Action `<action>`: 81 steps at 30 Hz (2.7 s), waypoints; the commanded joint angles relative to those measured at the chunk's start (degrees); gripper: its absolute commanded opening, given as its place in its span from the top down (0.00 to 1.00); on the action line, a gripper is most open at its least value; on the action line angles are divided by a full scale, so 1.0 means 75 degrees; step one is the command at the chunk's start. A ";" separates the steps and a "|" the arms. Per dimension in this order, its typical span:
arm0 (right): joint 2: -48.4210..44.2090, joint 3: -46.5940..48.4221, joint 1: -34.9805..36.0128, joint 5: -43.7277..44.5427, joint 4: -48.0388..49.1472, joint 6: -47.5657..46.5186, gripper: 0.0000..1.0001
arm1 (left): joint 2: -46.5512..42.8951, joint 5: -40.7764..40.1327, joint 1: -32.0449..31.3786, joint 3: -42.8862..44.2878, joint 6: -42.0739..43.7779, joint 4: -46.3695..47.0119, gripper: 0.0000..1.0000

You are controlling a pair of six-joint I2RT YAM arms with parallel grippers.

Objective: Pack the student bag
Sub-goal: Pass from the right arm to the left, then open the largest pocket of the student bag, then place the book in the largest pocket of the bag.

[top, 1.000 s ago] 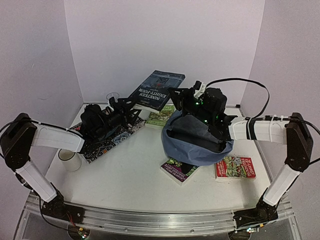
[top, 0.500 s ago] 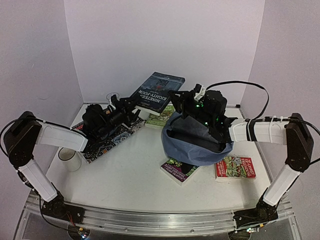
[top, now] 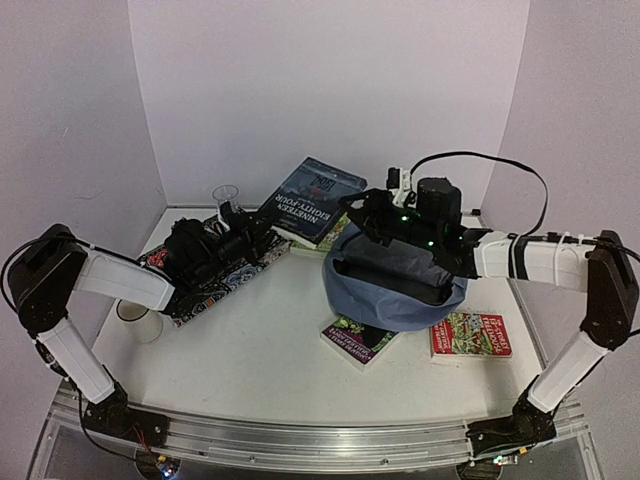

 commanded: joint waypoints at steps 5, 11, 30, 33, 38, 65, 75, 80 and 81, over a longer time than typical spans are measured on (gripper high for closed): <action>-0.1046 0.1141 -0.0938 -0.0446 -0.4616 -0.4858 0.28 | 0.0503 0.0904 0.0473 0.0043 -0.0011 0.0422 1.00; -0.0596 0.2016 -0.1259 0.1354 -0.7302 -0.8345 0.14 | 0.0888 0.1596 0.0484 0.0434 0.0012 -0.0254 1.00; 0.1870 0.2136 -0.1255 0.3968 -0.7794 -1.2426 0.02 | 0.0532 0.2199 0.0484 0.0296 0.0087 -0.1664 1.00; 0.2246 0.2122 -0.1226 0.4262 -0.7503 -1.2485 0.02 | 0.0501 0.2348 0.0484 0.0369 0.0112 -0.1787 1.00; 0.2633 0.2188 -0.1089 0.4710 -0.7108 -1.2663 0.14 | 0.0379 0.2516 0.0472 0.0426 0.0103 -0.1976 1.00; 0.1312 0.4069 -0.0591 0.3619 -0.8089 -0.9043 1.00 | 0.0588 0.3452 0.0288 0.1780 -0.0176 -0.2753 1.00; 0.1252 0.4222 -0.0561 0.2899 -0.8047 -0.7606 1.00 | 0.1253 0.3439 -0.0186 0.2513 -0.0385 -0.2772 1.00; 0.1199 0.4259 -0.0561 0.3323 -0.7962 -0.7131 1.00 | 0.1300 0.3513 -0.0270 0.2395 -0.0457 -0.2823 1.00; 0.1190 0.4280 -0.0559 0.3354 -0.7950 -0.7112 1.00 | 0.1300 0.3541 -0.0281 0.2365 -0.0442 -0.2827 1.00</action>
